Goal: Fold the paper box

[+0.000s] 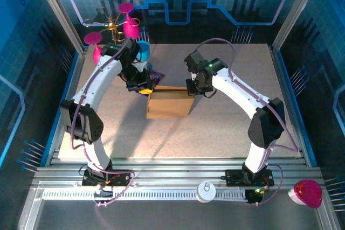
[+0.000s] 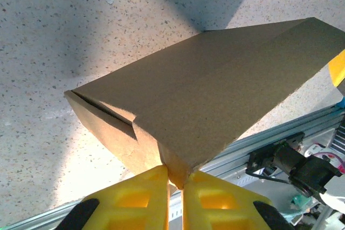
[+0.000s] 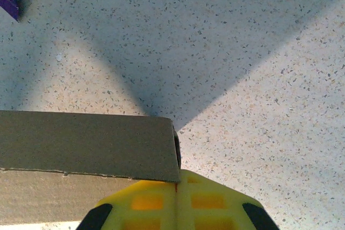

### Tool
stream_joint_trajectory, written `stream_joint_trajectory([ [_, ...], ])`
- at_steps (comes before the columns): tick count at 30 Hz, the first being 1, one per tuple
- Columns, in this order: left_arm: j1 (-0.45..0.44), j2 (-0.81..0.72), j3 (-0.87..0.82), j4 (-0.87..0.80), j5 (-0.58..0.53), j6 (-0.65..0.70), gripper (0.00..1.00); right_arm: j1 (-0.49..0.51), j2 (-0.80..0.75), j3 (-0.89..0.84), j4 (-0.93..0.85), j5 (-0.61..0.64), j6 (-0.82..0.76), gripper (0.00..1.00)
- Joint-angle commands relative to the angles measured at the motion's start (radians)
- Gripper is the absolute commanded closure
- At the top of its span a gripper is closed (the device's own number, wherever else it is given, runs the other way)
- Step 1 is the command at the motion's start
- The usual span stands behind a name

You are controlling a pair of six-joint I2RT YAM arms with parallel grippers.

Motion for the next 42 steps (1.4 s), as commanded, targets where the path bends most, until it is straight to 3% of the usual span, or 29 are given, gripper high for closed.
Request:
stream_joint_trajectory([
  [1,-0.005,0.004,0.006,0.008,0.112,-0.038,0.87,0.003,0.025,0.025,-0.004,-0.07,0.011,1.0],
  [25,0.005,-0.005,0.009,0.026,0.218,-0.074,0.9,-0.025,0.051,0.082,-0.049,-0.104,0.004,1.0],
  [32,0.007,-0.033,-0.056,0.075,0.271,-0.099,0.9,-0.026,0.052,0.078,-0.046,-0.111,0.007,1.0],
  [42,0.001,-0.084,-0.187,0.149,0.257,-0.074,0.92,-0.024,0.042,0.054,-0.028,-0.113,0.017,1.0],
])
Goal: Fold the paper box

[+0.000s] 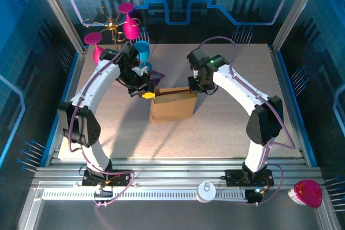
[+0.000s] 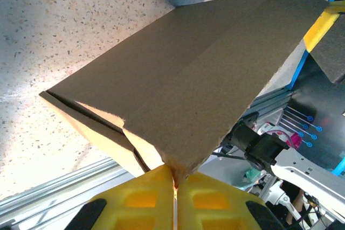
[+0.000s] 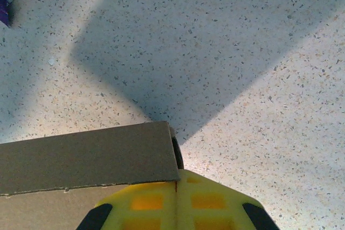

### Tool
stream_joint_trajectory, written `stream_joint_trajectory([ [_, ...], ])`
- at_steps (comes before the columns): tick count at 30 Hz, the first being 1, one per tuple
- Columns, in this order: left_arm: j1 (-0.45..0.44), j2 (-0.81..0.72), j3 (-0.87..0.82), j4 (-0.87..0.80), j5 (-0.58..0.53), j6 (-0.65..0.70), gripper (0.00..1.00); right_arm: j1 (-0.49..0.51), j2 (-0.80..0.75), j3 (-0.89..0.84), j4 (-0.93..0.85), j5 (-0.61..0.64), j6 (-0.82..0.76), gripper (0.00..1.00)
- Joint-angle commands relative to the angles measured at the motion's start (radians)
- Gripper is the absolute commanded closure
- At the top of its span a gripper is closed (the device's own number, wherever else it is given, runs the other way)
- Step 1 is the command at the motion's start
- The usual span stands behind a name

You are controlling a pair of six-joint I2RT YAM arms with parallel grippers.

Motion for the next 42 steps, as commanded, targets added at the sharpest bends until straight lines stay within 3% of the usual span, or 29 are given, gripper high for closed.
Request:
stream_joint_trajectory([
  [1,-0.022,-0.03,-0.051,0.09,0.06,-0.006,0.92,0.016,0.0,-0.006,0.022,-0.085,0.018,1.0],
  [8,-0.061,-0.082,-0.174,0.193,-0.002,0.034,0.96,0.029,-0.055,-0.088,0.096,-0.072,0.019,1.0],
  [16,-0.104,-0.172,-0.321,0.362,-0.056,-0.007,0.98,0.03,-0.133,-0.194,0.182,-0.064,0.021,1.0],
  [42,-0.257,-0.341,-0.538,0.672,-0.345,-0.01,1.0,0.013,-0.256,-0.345,0.329,-0.122,0.045,1.0],
])
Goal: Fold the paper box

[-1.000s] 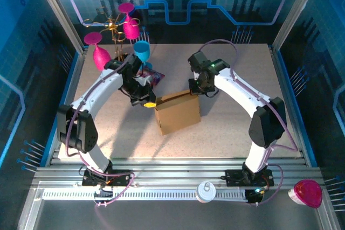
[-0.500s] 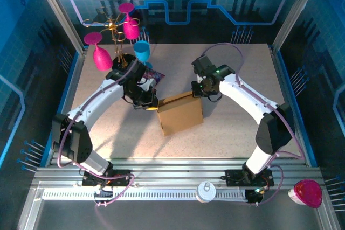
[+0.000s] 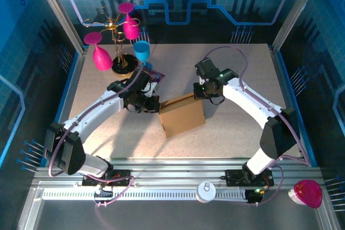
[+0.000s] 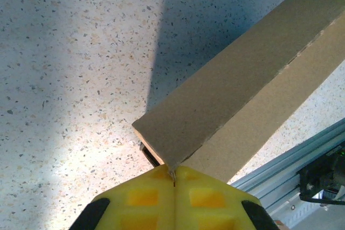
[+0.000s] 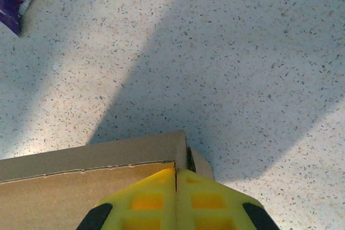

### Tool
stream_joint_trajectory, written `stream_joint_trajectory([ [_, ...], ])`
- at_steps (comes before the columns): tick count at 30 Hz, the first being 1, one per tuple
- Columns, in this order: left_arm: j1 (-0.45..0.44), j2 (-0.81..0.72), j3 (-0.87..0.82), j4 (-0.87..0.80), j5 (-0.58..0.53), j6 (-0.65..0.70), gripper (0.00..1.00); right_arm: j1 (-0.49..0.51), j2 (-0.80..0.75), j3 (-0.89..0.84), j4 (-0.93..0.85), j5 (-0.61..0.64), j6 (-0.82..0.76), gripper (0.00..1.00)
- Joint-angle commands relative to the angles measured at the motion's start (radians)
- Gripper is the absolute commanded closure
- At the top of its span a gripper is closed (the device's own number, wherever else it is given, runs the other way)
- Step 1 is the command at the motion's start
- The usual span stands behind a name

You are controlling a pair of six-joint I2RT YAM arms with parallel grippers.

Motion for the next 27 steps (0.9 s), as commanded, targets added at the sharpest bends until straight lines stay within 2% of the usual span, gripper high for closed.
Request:
stream_joint_trajectory([
  [1,-0.027,-0.035,-0.017,0.151,-0.017,0.011,1.0,0.02,-0.043,-0.024,0.083,-0.124,0.019,1.0],
  [15,-0.028,-0.002,0.053,0.234,-0.192,0.083,1.0,0.003,-0.003,-0.025,0.258,-0.156,0.017,1.0],
  [22,-0.033,-0.015,0.014,0.308,-0.24,0.097,1.0,0.005,-0.034,-0.09,0.344,-0.152,0.023,1.0],
  [27,-0.069,-0.034,-0.052,0.329,-0.267,0.105,1.0,0.006,-0.048,-0.155,0.372,-0.176,0.041,1.0],
])
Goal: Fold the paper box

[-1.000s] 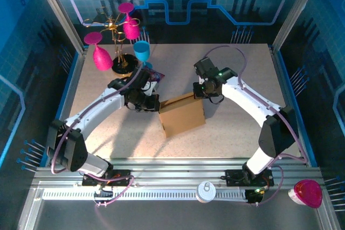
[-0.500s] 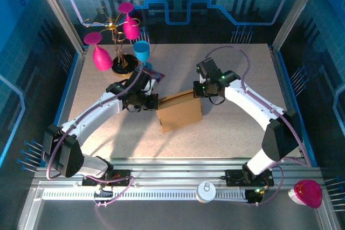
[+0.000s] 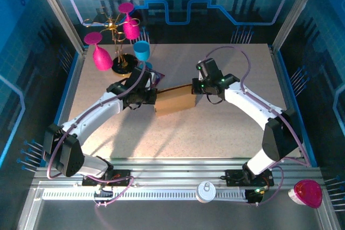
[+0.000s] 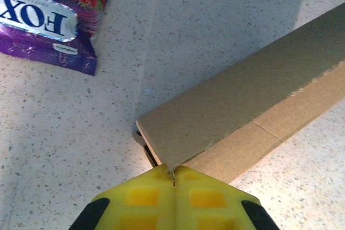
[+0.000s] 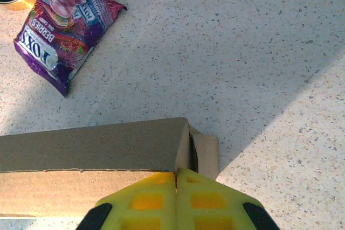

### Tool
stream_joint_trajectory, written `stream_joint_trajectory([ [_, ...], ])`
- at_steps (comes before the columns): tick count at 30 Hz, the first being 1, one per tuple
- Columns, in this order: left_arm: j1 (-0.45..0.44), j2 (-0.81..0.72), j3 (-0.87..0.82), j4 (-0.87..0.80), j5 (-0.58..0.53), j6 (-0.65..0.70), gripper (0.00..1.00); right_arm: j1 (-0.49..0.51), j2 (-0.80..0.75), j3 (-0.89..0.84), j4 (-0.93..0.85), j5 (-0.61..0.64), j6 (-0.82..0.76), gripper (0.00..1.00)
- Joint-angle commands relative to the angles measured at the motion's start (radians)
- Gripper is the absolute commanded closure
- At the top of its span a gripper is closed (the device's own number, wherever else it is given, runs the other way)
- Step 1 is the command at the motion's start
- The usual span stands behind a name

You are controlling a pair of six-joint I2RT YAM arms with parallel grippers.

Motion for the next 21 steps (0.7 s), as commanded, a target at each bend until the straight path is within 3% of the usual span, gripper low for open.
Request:
stream_joint_trajectory([
  [1,-0.068,-0.021,-0.04,0.146,0.039,0.034,1.0,0.026,-0.02,-0.044,0.053,-0.153,0.023,1.0],
  [8,-0.133,-0.043,-0.096,0.134,-0.065,0.035,1.0,0.023,-0.054,-0.055,0.004,-0.141,0.031,0.99],
  [18,-0.155,-0.017,-0.107,0.138,-0.1,0.034,1.0,0.003,-0.136,-0.033,-0.142,-0.209,0.11,0.64],
  [21,-0.16,-0.01,-0.105,0.138,-0.106,0.035,1.0,-0.007,-0.172,-0.038,-0.156,-0.246,0.163,0.57],
])
